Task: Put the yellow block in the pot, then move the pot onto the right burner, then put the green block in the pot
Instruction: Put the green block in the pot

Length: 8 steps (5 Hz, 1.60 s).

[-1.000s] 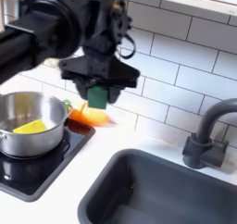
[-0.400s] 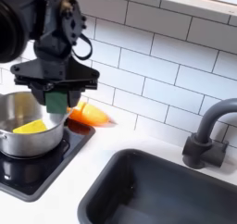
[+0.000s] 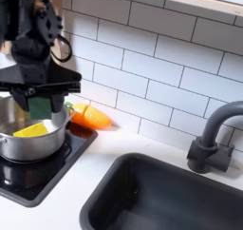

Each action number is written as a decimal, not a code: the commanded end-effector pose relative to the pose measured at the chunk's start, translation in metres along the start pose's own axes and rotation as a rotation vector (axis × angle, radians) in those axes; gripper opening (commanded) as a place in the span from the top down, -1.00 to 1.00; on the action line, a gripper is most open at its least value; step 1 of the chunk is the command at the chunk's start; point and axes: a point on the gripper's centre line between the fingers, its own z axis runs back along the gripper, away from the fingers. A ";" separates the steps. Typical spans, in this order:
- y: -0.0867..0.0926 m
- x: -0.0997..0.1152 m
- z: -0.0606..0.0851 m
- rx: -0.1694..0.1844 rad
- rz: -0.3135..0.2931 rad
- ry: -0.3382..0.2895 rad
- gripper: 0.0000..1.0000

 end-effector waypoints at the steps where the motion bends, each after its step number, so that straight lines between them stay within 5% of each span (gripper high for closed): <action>1: 0.018 0.001 -0.013 -0.030 0.028 0.029 1.00; 4: 0.016 0.005 -0.051 -0.083 0.002 0.110 1.00; 5: 0.012 0.005 -0.054 -0.083 -0.020 0.120 -0.77; 6: 0.008 0.011 -0.052 -0.082 -0.045 0.109 -1.00; 7: 0.000 0.017 -0.039 -0.055 -0.145 0.063 -1.00; 8: -0.003 0.021 -0.031 0.003 -0.213 -0.013 -1.00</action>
